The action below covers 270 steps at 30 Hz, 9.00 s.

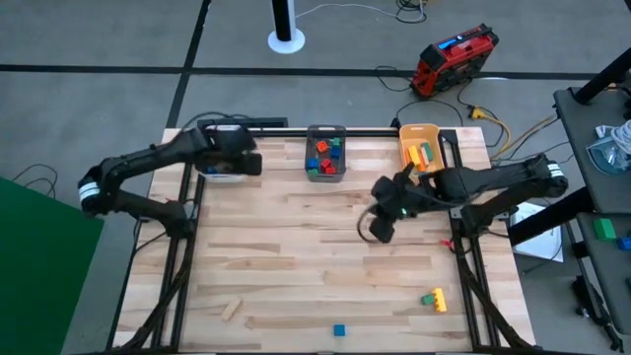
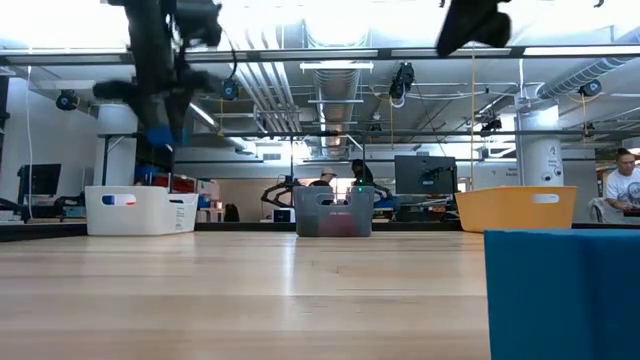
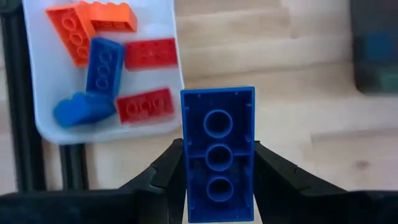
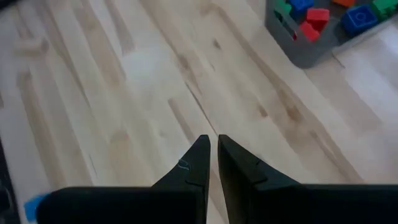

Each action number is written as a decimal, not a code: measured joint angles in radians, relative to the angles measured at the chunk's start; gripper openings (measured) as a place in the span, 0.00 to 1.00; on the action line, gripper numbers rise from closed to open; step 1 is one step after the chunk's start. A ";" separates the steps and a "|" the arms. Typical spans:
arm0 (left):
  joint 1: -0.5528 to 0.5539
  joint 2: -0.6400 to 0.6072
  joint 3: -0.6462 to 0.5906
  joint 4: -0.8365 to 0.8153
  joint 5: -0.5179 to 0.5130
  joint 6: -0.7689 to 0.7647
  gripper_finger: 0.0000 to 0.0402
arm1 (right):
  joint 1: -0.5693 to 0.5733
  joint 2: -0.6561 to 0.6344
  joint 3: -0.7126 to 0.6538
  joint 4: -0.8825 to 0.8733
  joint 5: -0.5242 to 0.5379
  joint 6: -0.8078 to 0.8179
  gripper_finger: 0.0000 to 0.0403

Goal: Sort blocks by size
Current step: Put the big blue game piece into the white bin, then put the brown block into the yellow bin, then put the big yellow game piece into the white bin

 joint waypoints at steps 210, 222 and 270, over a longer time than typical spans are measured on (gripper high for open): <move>-0.733 0.470 0.572 0.022 -0.100 0.415 0.18 | -0.148 0.360 0.085 0.717 -0.411 0.342 0.42; -0.733 0.470 0.576 0.024 -0.113 0.399 0.25 | -0.152 0.361 0.084 0.713 -0.410 0.326 0.11; -0.731 0.469 0.554 -0.204 -0.264 0.314 0.46 | -1.069 0.309 0.062 -0.314 0.164 -0.230 0.41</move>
